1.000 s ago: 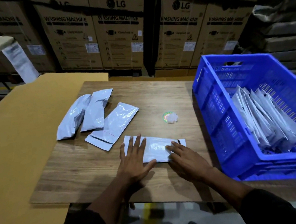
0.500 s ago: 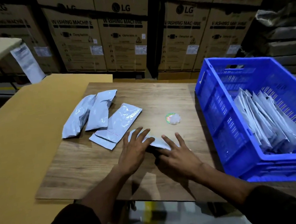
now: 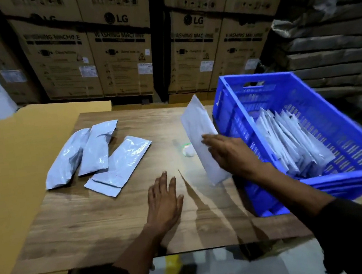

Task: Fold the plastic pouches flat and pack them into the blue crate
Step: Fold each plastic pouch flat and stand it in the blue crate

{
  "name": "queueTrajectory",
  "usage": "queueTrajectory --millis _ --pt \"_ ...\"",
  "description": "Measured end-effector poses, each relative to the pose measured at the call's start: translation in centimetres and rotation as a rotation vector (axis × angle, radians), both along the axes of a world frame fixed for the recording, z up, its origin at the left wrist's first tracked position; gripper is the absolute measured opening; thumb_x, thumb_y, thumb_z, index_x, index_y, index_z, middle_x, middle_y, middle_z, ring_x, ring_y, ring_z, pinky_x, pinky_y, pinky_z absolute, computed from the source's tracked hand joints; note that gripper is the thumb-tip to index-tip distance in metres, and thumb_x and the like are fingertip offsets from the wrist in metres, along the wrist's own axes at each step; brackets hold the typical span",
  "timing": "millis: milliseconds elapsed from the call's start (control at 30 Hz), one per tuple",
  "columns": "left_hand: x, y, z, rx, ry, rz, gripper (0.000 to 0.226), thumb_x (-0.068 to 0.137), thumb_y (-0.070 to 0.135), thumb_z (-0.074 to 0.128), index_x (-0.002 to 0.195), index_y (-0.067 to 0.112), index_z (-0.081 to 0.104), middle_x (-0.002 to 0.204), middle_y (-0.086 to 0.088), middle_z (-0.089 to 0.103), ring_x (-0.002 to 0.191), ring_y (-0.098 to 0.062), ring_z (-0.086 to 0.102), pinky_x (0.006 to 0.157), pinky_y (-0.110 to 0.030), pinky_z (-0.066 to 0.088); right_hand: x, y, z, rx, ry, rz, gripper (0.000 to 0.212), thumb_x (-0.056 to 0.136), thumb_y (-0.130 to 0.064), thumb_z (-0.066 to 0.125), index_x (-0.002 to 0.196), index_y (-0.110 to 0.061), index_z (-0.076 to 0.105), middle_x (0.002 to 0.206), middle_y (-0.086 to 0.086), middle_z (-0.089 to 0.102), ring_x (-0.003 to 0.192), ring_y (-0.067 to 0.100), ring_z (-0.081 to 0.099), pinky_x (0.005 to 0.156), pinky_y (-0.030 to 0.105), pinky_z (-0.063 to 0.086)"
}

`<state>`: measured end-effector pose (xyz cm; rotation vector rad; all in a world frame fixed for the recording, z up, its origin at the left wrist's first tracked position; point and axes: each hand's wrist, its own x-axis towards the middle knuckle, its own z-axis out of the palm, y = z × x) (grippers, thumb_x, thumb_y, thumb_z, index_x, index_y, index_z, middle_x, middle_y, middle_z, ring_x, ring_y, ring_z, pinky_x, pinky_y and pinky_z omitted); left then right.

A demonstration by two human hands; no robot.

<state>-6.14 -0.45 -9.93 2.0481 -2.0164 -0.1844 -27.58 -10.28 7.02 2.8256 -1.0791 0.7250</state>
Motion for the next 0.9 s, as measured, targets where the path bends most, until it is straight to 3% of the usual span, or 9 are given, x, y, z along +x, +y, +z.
queueTrajectory --millis 67,233,467,667,900 --pt "-1.4 -0.8 0.0 0.016 -0.022 -0.035 0.062 0.092 0.047 0.037 0.136 0.01 0.06 0.153 -0.021 0.046 0.132 -0.042 0.052 0.1 -0.057 0.049 -1.3 -0.7 2.2 -0.028 -0.033 -0.035 0.036 0.094 -0.019 0.047 0.122 -0.011 0.067 0.134 0.006 0.064 0.103 0.03 0.071 0.075 0.048 0.06" --pt "-4.4 -2.2 0.1 0.031 -0.053 -0.111 0.061 0.093 0.046 0.037 0.135 0.009 0.062 0.15 -0.021 0.05 0.131 -0.041 0.053 0.102 -0.059 0.046 -5.4 -2.4 7.2 -0.139 -0.15 -0.091 0.034 0.086 0.004 0.06 0.117 -0.006 0.07 0.128 0.011 0.067 0.107 0.03 0.07 0.085 0.046 0.058" --pt "-8.8 -4.5 0.9 0.087 -0.059 -0.135 0.061 0.089 0.046 0.038 0.13 0.01 0.066 0.144 -0.021 0.055 0.127 -0.041 0.056 0.096 -0.064 0.048 -13.8 -5.3 11.5 -0.239 -0.177 -0.223 0.032 0.085 -0.001 0.057 0.113 -0.006 0.072 0.117 0.012 0.072 0.099 0.031 0.072 0.086 0.041 0.056" --pt "-12.5 -5.9 0.5 0.115 -0.08 -0.144 0.06 0.089 0.046 0.037 0.128 0.012 0.066 0.144 -0.019 0.056 0.129 -0.04 0.055 0.096 -0.069 0.044 -22.6 -7.5 11.0 -0.175 0.063 -0.406 0.033 0.08 0.002 0.066 0.109 -0.011 0.072 0.109 0.015 0.073 0.09 0.041 0.071 0.076 0.049 0.057" --pt "-13.3 -6.3 0.2 0.051 -0.089 -0.104 0.059 0.09 0.044 0.038 0.131 0.012 0.065 0.146 -0.018 0.054 0.132 -0.039 0.052 0.1 -0.07 0.041 -27.4 -8.9 8.6 -0.053 0.465 -0.567 0.034 0.083 -0.004 0.059 0.114 -0.013 0.069 0.117 0.013 0.07 0.094 0.04 0.067 0.07 0.041 0.05"
